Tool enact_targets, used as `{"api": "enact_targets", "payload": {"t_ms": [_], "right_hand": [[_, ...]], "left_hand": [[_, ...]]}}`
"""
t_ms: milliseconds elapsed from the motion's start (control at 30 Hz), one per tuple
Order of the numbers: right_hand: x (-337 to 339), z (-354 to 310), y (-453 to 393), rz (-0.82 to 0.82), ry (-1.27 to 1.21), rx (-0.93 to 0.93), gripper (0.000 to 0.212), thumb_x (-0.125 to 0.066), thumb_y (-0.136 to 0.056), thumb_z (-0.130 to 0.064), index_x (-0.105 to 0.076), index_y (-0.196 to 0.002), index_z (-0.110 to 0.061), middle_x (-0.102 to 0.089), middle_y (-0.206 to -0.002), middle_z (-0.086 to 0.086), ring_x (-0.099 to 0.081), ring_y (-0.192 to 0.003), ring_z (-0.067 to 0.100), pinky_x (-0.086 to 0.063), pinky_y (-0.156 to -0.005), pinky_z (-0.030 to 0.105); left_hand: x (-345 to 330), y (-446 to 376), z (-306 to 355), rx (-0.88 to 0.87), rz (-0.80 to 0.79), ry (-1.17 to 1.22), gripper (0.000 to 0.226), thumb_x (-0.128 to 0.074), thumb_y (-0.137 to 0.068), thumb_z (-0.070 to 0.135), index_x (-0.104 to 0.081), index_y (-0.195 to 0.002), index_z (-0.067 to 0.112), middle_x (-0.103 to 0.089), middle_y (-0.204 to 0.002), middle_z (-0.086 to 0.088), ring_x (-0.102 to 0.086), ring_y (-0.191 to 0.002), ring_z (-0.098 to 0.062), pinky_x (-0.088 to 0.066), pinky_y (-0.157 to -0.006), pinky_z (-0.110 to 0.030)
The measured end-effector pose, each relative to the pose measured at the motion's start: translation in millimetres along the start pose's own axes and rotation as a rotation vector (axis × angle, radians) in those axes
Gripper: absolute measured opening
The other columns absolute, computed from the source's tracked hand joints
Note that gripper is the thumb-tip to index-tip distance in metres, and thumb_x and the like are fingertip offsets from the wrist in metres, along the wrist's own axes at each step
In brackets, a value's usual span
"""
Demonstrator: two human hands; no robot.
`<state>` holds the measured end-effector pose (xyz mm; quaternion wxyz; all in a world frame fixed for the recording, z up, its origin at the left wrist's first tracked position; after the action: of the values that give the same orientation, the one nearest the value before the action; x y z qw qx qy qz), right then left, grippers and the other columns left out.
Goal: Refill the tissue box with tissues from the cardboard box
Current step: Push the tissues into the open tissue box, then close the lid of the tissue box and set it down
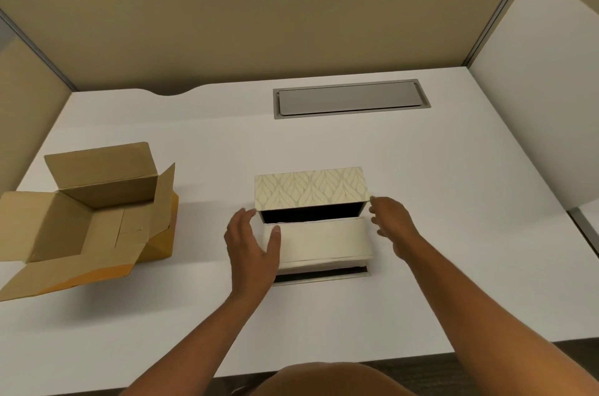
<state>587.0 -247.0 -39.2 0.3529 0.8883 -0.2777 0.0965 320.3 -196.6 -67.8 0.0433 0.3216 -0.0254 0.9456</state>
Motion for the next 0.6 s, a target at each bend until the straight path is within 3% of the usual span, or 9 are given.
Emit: {"api": "enact_targets", "payload": {"t_ms": [100,167,233,267,400,500,600], "right_hand": [[5,-16,-2,0.004,0.000,0.066,0.037,-0.046,-0.096,-0.046,-0.062,-0.105,-0.014,-0.066,-0.113,0.005,-0.061,-0.107,0.026,-0.047,-0.102,0.050],[5,-25,-2,0.017,0.114,0.171,0.048,-0.046,-0.096,-0.050,-0.064,-0.113,-0.009,-0.066,-0.107,0.002,-0.059,-0.104,0.022,-0.048,-0.099,0.043],[4,-29,-1,-0.004,0.255,0.250,0.048,-0.050,-0.096,-0.048,-0.062,-0.122,-0.010,-0.065,-0.116,0.000,-0.058,-0.109,0.022,-0.045,-0.097,0.039],[4,-28,-3,-0.014,0.319,0.277,0.046,-0.052,-0.096,-0.046,-0.064,-0.117,-0.007,-0.067,-0.117,0.002,-0.061,-0.108,0.024,-0.047,-0.094,0.041],[5,-28,-5,-0.029,0.421,0.332,0.040,-0.054,-0.096,-0.040,-0.069,-0.101,-0.003,-0.073,-0.099,0.012,-0.065,-0.092,0.028,-0.052,-0.084,0.044],[9,-28,-4,-0.052,0.458,0.351,0.037,-0.057,-0.096,-0.037,-0.068,-0.107,-0.004,-0.073,-0.106,0.011,-0.065,-0.096,0.028,-0.053,-0.087,0.046],[13,-25,-1,-0.086,0.487,0.366,0.035,-0.059,-0.095,-0.036,-0.067,-0.117,-0.011,-0.071,-0.117,0.005,-0.064,-0.104,0.023,-0.053,-0.091,0.039]], "left_hand": [[4,9,8,-0.509,0.029,-0.213,0.047,-0.071,-0.088,0.035,-0.052,-0.127,0.017,-0.048,-0.137,-0.011,-0.044,-0.127,-0.025,-0.038,-0.106,-0.038],[-2,15,14,-0.710,-0.043,-0.284,0.044,-0.074,-0.086,0.036,-0.059,-0.122,0.014,-0.054,-0.132,-0.013,-0.047,-0.123,-0.026,-0.040,-0.104,-0.039],[-15,22,21,-0.862,-0.182,-0.376,0.042,-0.070,-0.088,0.040,-0.062,-0.122,0.015,-0.057,-0.133,-0.012,-0.047,-0.123,-0.027,-0.045,-0.103,-0.043],[-22,24,24,-0.926,-0.251,-0.436,0.043,-0.068,-0.089,0.042,-0.061,-0.124,0.017,-0.057,-0.135,-0.011,-0.046,-0.124,-0.027,-0.047,-0.102,-0.044],[-47,26,31,-1.013,-0.373,-0.611,0.052,-0.072,-0.086,0.043,-0.056,-0.129,0.019,-0.057,-0.139,-0.010,-0.051,-0.124,-0.029,-0.050,-0.097,-0.041],[-53,20,32,-0.973,-0.391,-0.648,0.053,-0.078,-0.082,0.037,-0.056,-0.126,0.017,-0.061,-0.132,-0.010,-0.057,-0.114,-0.029,-0.053,-0.088,-0.040],[-51,18,27,-0.965,-0.406,-0.657,0.048,-0.079,-0.081,0.026,-0.059,-0.122,0.016,-0.063,-0.127,-0.010,-0.060,-0.107,-0.029,-0.054,-0.083,-0.039]]}}
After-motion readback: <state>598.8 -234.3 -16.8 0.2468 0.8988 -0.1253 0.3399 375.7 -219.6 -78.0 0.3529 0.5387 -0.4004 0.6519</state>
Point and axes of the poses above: each hand's wrist, its own y-axis away from the middle knuckle, its own x-axis out of the back of the hand, z = x × y, the point moved 2 cm from there along -y, towards the middle knuckle
